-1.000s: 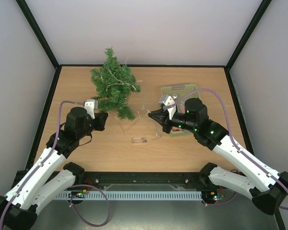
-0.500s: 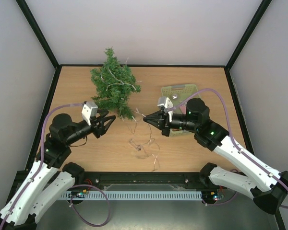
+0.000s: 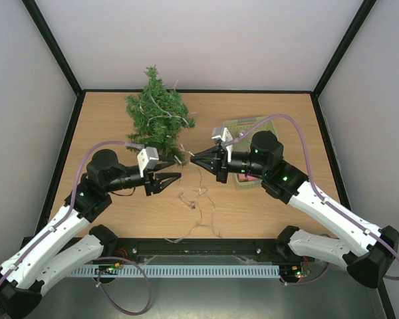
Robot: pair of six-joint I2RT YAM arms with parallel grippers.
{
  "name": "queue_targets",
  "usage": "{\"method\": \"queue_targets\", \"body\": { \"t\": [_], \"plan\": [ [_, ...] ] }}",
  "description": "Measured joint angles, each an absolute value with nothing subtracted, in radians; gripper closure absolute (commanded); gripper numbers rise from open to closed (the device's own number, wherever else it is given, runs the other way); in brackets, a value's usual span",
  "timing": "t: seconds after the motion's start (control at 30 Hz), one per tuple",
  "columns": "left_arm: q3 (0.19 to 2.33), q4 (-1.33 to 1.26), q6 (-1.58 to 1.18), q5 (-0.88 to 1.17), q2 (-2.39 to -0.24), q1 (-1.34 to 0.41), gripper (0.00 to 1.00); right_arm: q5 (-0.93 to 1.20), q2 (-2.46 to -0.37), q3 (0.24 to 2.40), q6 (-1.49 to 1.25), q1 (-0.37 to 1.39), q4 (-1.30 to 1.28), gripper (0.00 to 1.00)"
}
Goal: Decorate the small christmas tree
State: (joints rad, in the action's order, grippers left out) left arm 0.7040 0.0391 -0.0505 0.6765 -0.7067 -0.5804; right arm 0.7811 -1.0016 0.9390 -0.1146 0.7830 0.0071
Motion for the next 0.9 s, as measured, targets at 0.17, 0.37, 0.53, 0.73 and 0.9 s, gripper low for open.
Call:
{"method": "queue_targets", "body": {
  "t": [0.17, 0.37, 0.53, 0.73, 0.9],
  "plan": [
    [0.704, 0.009, -0.031, 0.664, -0.754, -0.643, 0.64, 0.778, -1.040, 0.947, -0.140, 0.791, 0.043, 0.98],
    [0.704, 0.006, -0.006, 0.580, -0.759, -0.654, 0.98, 0.770, -1.061, 0.958, -0.147, 0.793, 0.058, 0.98],
    [0.704, 0.006, -0.014, 0.411, -0.690, -0.654, 0.97, 0.735, -1.061, 0.957, -0.127, 0.793, 0.056, 0.73],
    [0.710, -0.009, -0.030, 0.244, -0.618, -0.654, 0.98, 0.666, -1.039, 0.851, -0.084, 0.794, 0.067, 0.48],
    [0.730, -0.009, -0.031, 0.159, -0.614, -0.654, 0.98, 0.643, -1.015, 0.685, -0.069, 0.807, 0.118, 0.45]
  ]
}}
